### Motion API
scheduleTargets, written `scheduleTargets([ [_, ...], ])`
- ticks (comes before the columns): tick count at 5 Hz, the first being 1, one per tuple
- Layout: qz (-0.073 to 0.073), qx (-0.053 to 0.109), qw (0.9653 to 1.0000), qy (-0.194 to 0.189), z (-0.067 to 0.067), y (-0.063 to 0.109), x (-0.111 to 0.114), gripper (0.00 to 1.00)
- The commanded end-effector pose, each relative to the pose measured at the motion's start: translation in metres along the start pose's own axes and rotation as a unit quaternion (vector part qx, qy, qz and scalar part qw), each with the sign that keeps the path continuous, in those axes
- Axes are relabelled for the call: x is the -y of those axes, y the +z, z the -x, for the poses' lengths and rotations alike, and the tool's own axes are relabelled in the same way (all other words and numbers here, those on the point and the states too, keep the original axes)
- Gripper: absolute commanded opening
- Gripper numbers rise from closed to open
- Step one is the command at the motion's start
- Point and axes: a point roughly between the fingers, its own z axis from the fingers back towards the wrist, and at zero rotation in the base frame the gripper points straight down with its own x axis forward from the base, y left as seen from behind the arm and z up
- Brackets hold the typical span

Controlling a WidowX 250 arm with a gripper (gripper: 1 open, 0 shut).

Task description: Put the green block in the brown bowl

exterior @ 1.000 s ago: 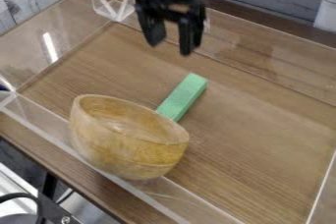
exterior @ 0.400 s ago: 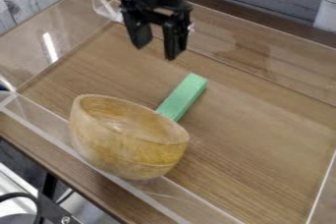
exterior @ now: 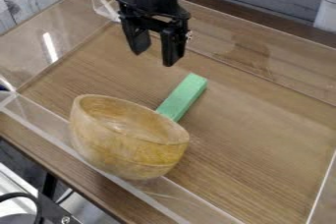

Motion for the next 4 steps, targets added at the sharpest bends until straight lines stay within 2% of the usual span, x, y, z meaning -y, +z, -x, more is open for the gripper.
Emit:
scheduleTargets([
  [1,-0.007,0.023,0.9997,-0.007,-0.004,0.009,0.003,1.00],
  [4,-0.005,0.017,0.9997,-0.013,-0.008,-0.012,0.012,1.00],
])
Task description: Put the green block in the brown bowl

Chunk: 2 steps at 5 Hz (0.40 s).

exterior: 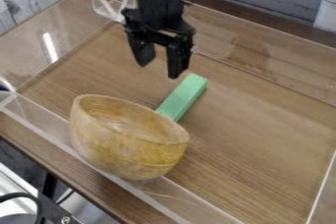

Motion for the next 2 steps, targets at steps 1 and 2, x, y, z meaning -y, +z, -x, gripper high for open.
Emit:
scheduleTargets([
  [1,-0.005,0.019,0.9998,-0.005,-0.0057,0.0031,0.0032,1.00],
  [2,-0.006,0.021,0.9998,-0.005,-0.0090,-0.0017,0.0040,1.00],
])
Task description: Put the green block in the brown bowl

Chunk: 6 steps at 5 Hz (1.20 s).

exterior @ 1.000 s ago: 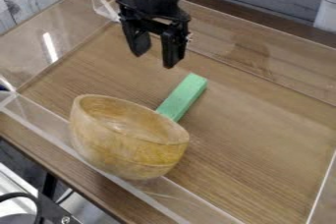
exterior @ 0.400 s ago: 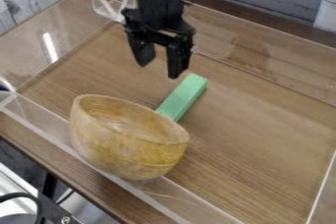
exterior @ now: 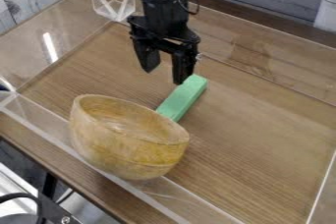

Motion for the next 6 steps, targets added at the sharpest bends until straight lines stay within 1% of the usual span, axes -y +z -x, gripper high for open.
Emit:
scheduleTargets([
  [1,-0.004,0.014,0.9999,-0.006,-0.007,-0.001,0.003,1.00],
  [3,-0.010,0.020,0.9997,-0.007,-0.014,-0.008,0.004,1.00],
  [5,-0.013,-0.005,0.9999,-0.006,-0.015,-0.037,0.001,1.00],
  [6,-0.014,-0.007,0.9999,-0.002,-0.016,-0.041,0.001,1.00],
])
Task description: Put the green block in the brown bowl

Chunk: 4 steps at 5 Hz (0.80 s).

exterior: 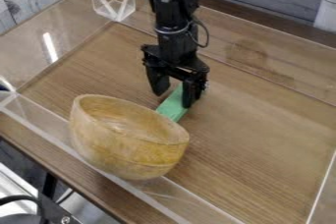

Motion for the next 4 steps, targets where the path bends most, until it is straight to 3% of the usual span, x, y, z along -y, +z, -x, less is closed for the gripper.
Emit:
scheduleTargets([
  [1,-0.006,0.015,0.9999,-0.003,-0.007,0.005,0.000,0.00],
  [4,0.016,0.040,0.9989,0.016,-0.013,0.041,0.002,0.00],
])
